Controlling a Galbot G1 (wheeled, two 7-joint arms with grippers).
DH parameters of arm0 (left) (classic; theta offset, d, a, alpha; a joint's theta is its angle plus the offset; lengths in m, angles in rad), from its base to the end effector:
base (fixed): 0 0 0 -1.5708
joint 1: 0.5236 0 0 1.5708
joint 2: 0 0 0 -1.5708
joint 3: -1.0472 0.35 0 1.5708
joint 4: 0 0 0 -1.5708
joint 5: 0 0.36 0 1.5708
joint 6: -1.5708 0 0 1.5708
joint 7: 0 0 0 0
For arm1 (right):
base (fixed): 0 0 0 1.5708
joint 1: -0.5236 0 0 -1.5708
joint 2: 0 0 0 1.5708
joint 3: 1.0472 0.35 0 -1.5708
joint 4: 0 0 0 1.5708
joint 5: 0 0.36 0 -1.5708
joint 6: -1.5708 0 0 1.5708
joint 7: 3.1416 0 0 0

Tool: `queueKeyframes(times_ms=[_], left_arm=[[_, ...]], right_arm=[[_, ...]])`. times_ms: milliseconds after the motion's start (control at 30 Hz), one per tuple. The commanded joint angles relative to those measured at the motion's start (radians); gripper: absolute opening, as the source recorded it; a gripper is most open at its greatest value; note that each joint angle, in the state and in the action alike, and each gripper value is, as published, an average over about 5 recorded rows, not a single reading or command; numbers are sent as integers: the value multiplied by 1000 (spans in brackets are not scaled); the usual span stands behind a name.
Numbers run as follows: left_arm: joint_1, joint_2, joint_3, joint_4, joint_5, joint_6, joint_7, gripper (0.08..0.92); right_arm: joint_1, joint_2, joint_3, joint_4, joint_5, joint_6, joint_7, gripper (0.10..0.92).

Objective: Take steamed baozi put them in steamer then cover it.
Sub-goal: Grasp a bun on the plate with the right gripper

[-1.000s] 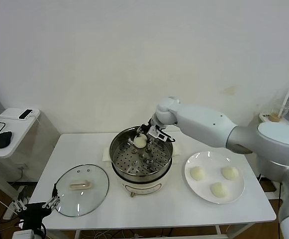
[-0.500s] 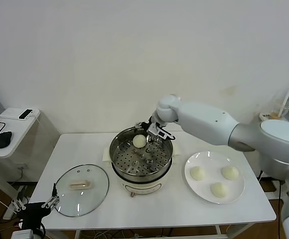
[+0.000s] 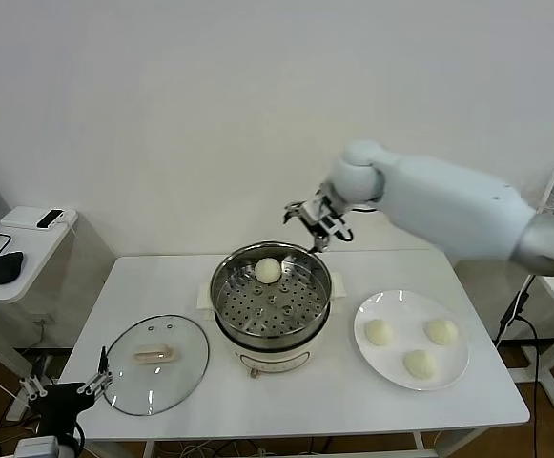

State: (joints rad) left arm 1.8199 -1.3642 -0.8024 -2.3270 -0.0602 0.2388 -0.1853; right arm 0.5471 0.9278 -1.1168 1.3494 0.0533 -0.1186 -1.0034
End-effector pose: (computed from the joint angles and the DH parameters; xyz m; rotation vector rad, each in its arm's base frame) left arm 0.1202 0.0917 -0.2373 0.4028 -2.8861 -0.4288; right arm 0.5539 0.0231 -0.0114 1.4873 -1.3862 1.9445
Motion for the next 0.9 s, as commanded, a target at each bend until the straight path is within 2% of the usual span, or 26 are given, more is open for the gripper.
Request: queueKeyframes(times_ms=[33, 233, 400, 667, 900], left_arm=[[-6, 12, 7, 4, -5, 0, 5, 823], [-16, 24, 15, 11, -9, 1, 6, 823], [-16, 24, 20, 14, -6, 1, 5, 823], [-8, 22, 17, 17, 1, 2, 5, 823], [-5, 15, 18, 30, 12, 2, 6, 823]], right_arm=[[10, -235, 27, 130, 46, -175, -60, 823], [-123, -379, 58, 165, -20, -154, -65, 823], [-309, -427, 167, 182, -92, -153, -57, 823], [-576, -394, 323, 135, -173, -151, -40, 823], [-669, -327, 387, 80, -204, -149, -40, 823]])
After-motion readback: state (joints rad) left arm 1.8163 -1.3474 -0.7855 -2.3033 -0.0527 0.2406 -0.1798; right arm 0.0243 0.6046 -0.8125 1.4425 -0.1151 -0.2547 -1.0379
